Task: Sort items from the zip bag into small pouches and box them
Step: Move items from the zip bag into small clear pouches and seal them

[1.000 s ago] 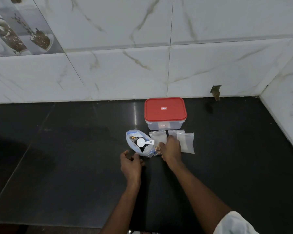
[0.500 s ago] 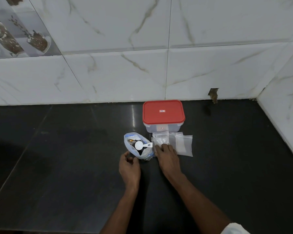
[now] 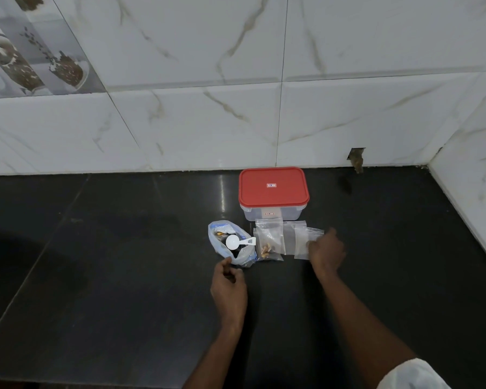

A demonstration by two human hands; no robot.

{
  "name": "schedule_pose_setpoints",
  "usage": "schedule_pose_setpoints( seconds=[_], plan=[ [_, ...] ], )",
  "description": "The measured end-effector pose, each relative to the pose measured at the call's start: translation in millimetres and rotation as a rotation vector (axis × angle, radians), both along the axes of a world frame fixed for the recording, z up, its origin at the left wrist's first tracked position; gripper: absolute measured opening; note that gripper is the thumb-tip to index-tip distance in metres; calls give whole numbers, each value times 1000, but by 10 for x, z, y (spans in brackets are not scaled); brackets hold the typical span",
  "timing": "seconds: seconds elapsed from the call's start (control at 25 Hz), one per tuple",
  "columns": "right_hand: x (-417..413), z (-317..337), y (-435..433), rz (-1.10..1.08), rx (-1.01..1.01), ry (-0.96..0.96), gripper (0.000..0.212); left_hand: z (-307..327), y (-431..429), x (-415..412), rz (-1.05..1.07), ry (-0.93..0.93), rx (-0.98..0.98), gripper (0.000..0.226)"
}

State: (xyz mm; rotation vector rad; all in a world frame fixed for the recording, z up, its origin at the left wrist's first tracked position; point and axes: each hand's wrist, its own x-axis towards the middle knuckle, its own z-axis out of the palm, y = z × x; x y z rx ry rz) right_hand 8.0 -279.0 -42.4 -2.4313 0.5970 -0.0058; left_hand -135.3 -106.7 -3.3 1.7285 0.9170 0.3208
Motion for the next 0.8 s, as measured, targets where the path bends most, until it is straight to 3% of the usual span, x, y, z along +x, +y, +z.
schedule_pose_setpoints(
  seconds=[0.16, 0.28, 0.52, 0.6, 0.72, 0.8],
  plan=[
    [-190, 223, -7, 27, 350, -183, 9, 131, -64, 58, 4, -28, -73, 6],
    [-530, 468, 154, 130, 499, -308, 15, 322, -172, 167, -166, -69, -257, 15],
    [-1046, 591, 353, 414, 548, -405, 36, 515, -260, 363, -81, -54, -507, 16],
    [-1091, 606, 333, 487, 587, -361, 36, 495, -217, 317, -53, -16, -514, 19],
    [-1082, 709, 321, 552, 717, -258, 32, 504, -129, 238, -20, 25, -378, 21],
    [-1009, 759, 350, 564, 674, -204, 27, 523, -67, 217, -82, 30, -284, 22]
  ],
)
